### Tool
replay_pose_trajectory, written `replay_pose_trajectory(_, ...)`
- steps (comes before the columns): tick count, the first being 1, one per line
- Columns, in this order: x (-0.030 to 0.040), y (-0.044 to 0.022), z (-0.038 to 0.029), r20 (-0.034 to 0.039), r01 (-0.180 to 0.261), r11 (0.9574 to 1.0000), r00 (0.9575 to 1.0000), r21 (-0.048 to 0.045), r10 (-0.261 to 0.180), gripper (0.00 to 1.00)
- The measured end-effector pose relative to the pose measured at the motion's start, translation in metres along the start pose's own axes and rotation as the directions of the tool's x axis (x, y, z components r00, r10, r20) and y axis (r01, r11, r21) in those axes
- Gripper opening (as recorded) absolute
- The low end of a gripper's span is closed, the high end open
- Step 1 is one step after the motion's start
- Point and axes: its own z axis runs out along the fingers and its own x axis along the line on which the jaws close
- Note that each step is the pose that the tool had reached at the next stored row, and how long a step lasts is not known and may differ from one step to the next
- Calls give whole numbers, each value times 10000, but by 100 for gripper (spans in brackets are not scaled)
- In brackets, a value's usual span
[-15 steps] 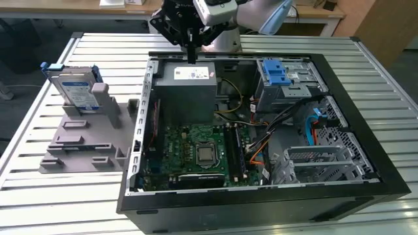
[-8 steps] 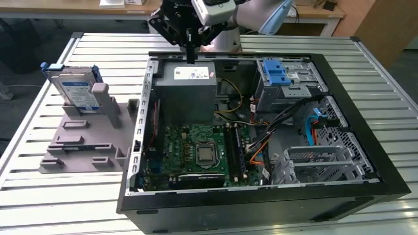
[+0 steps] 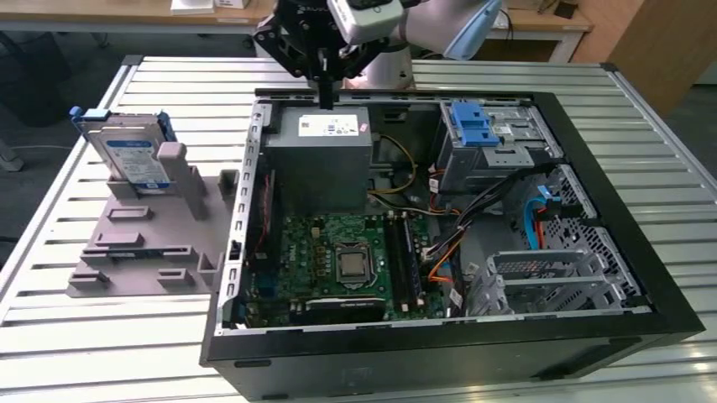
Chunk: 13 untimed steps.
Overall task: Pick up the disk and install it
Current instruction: 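Reach for the disk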
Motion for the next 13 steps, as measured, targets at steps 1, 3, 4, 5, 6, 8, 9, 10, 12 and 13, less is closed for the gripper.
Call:
replay_pose_trajectory(1,5,0,0,0,0,10000,10000,0,0,11)
replay_pose_trajectory(3,17,-1,0,0,1,10000,10000,0,-1,11)
replay_pose_trajectory(4,24,-1,0,0,0,10000,10000,-1,0,11)
replay_pose_trajectory(5,33,-1,0,1,1,10000,10000,-1,-1,11)
replay_pose_trajectory(6,42,-1,0,1,1,10000,10000,0,-1,11)
replay_pose_trajectory(8,64,0,0,1,2,10000,10000,-1,-2,11)
replay_pose_trajectory(9,77,0,-1,0,0,10000,10000,0,0,11)
replay_pose_trajectory(10,89,0,-1,0,1,10000,10000,0,-1,11)
replay_pose_trajectory(12,115,-1,-1,0,0,10000,10000,0,0,11)
replay_pose_trajectory(13,127,-1,0,1,0,10000,10000,-1,0,11)
